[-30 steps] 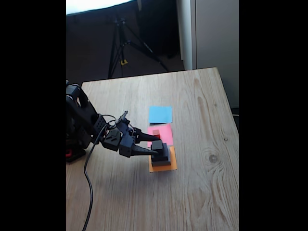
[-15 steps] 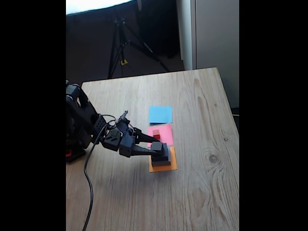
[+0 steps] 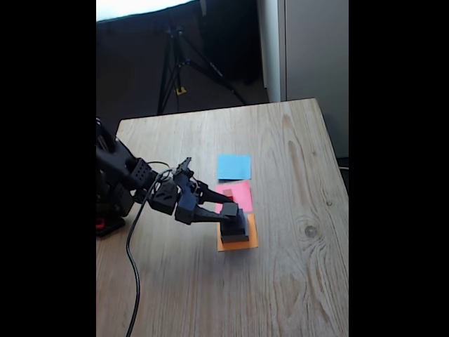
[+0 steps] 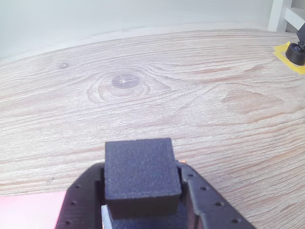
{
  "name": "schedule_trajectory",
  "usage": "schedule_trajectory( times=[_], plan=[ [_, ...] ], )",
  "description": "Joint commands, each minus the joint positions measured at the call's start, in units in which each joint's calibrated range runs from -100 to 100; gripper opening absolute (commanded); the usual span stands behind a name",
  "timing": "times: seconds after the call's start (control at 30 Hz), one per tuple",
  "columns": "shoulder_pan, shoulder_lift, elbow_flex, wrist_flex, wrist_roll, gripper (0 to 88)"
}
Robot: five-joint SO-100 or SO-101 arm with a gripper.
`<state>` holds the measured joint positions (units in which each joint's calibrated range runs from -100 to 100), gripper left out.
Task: Tower of hanoi
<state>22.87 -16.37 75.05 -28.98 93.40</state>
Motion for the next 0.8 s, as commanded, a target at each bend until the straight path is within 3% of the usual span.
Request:
schedule_trajectory(
  times=[0.0, 0.13, 0.37, 0.57, 0.77],
  plan=[
    [-0.26, -11.48, -11.42, 25.46, -1.76, 3.0],
    [-0.1, -17.01, -28.15, 55.9, -1.43, 1.5],
    [-1.43, -21.1, -53.87, 91.51, 0.41, 1.4],
    [-6.28, -23.44, -72.24, 111.58, 1.08, 0.6],
    [-13.72, -27.99, -81.69, 121.94, 2.42, 1.0]
  ],
)
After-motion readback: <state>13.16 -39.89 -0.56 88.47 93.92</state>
